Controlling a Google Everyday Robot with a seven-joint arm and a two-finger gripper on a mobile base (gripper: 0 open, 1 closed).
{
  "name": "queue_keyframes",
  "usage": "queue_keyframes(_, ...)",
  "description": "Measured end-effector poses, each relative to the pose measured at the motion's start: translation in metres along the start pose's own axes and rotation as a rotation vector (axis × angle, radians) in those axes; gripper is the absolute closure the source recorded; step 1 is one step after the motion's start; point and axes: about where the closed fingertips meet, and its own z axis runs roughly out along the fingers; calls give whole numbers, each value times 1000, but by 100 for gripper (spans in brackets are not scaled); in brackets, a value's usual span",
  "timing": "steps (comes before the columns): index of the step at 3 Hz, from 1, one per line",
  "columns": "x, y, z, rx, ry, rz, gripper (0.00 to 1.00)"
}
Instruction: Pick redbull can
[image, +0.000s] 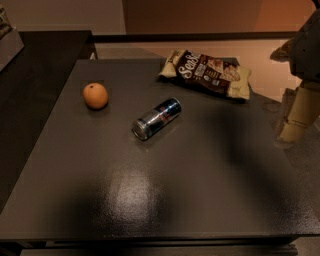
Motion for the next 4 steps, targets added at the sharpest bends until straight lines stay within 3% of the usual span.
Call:
queue_keyframes(2, -52, -22, 38, -5, 5, -174, 0)
queue_keyframes(4, -115, -32, 83, -60, -36, -386, 0)
